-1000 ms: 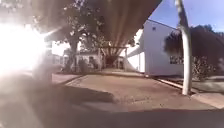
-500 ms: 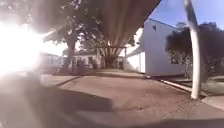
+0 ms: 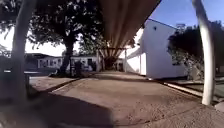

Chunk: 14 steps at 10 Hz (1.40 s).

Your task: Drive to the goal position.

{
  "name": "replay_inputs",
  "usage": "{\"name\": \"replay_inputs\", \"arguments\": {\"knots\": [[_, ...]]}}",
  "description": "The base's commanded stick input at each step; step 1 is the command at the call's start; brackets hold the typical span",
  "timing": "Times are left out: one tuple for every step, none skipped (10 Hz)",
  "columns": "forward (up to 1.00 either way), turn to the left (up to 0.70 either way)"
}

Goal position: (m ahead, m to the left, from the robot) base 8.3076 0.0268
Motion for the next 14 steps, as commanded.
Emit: {"name": "replay_inputs", "arguments": {"knots": [[0.7,0.0],[0.7,0.0],[0.7,0.0],[0.7,0.0],[0.7,0.0],[0.7,0.0],[0.7,0.0],[0.7,0.0],[0.7,0.0],[0.7,0.0],[0.7,0.0],[0.7,0.0],[0.7,0.0],[0.7,0.0]]}}
